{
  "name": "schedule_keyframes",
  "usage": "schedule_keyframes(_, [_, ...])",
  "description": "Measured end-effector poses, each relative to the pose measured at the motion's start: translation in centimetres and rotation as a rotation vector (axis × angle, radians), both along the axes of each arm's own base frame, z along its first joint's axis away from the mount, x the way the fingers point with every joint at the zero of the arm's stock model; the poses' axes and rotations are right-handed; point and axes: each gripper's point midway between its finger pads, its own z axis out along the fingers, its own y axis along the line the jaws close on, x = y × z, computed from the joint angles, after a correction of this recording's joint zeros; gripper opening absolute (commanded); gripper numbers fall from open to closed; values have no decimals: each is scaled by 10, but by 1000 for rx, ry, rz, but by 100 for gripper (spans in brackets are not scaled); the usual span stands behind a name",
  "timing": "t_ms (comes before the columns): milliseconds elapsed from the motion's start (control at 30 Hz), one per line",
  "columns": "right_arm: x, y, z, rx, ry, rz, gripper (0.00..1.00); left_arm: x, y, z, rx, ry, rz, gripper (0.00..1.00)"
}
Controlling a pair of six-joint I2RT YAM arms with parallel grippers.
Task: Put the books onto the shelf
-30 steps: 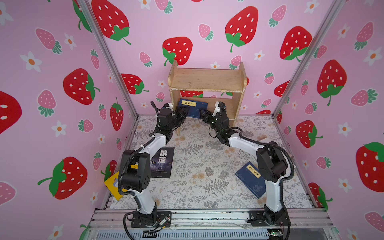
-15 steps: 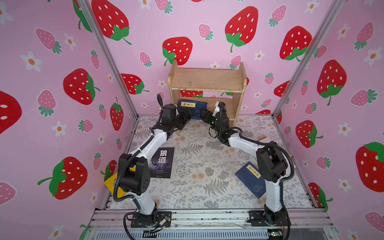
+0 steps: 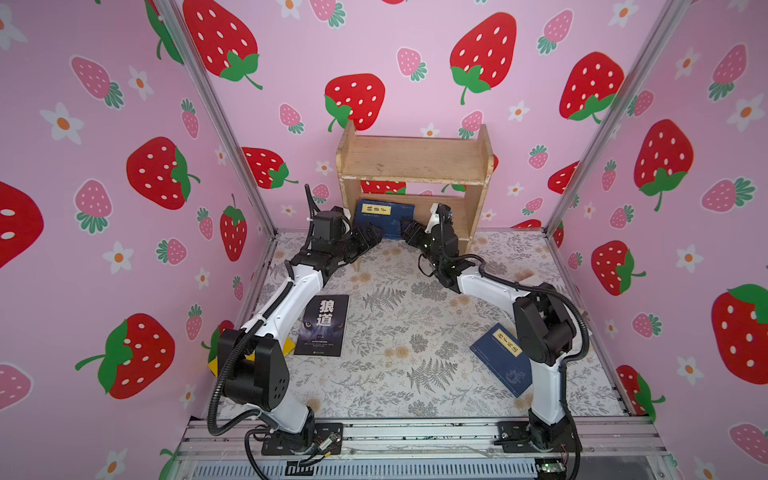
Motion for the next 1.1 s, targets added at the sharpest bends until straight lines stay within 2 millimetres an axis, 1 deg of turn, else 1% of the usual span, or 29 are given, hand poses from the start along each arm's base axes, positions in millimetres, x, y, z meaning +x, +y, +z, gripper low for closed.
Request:
schedule_keyframes(67, [-1, -1, 0, -9, -2, -2, 68, -1, -3, -2, -14, 4, -16, 92])
schedule_keyframes(300, [-3, -2, 4, -22, -15, 2, 67, 6, -12, -6, -45, -2, -41, 92])
schedule_keyframes(567, [-5, 1, 4, -28, -18, 27, 67, 22, -24, -17, -78, 18, -54, 92])
schedule_keyframes(667, [-6, 2, 4, -32, -18, 31, 67, 28, -26, -14, -92, 16, -52, 92])
schedule_keyframes(767, [-6, 2, 3, -36, -18, 33, 67, 35, -28, -5, -111, 0, -47, 92])
schedule_keyframes(900, [-6, 2, 3, -40, -20, 33, 67, 38, -29, 4, -139, -3, -36, 92])
schedule_keyframes(1100, [-6, 2, 4, -47, -23, 33, 67, 46, -32, 7, -162, 7, -25, 91])
